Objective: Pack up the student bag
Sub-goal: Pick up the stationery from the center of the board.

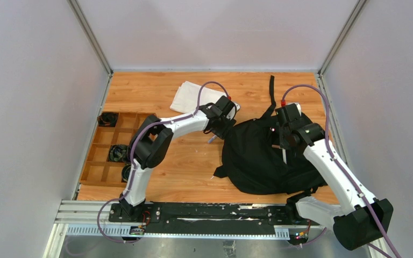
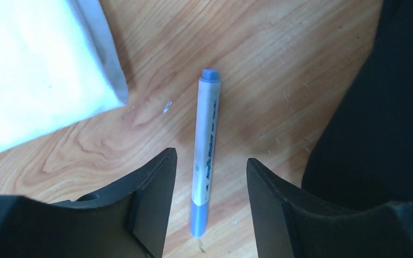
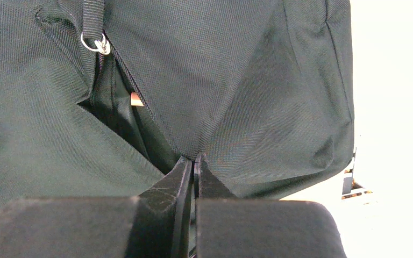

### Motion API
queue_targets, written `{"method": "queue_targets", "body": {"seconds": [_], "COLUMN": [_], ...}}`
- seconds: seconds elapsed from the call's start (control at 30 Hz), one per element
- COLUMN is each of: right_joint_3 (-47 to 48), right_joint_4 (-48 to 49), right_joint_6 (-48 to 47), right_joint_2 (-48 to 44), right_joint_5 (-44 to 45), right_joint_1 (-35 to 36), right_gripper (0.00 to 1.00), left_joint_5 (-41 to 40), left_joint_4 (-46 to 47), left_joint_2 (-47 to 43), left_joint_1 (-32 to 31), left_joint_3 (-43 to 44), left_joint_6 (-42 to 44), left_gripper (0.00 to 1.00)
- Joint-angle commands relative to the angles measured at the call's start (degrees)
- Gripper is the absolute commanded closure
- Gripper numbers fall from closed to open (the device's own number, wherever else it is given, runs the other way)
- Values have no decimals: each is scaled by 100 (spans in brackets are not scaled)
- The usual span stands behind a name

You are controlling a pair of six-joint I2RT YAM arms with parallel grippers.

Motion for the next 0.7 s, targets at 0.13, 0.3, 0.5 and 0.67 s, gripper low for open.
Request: {"method": "queue_targets", "body": {"seconds": [0.13, 0.3, 0.5, 0.67], "right_joint_3": [56, 56, 48, 60], "right_joint_4": [-158, -149, -149, -149], "right_joint_6": [-61, -40, -18, 4], "right_joint_2": [-13, -1, -33, -39], "right_joint_5": [105, 101, 98, 60], "right_joint_1": [-60, -61, -61, -61], "right_gripper": [100, 100, 100, 100], "left_joint_5": [280, 439, 326, -20], "left_joint_4": [-381, -358, -430, -848], "left_joint_2": [605, 673, 456, -193], "left_joint_1": [222, 254, 254, 254], "left_joint_3": [390, 280, 145, 227], "left_joint_6": [-103, -202, -187, -94], "left_gripper": [47, 59, 88, 100]}}
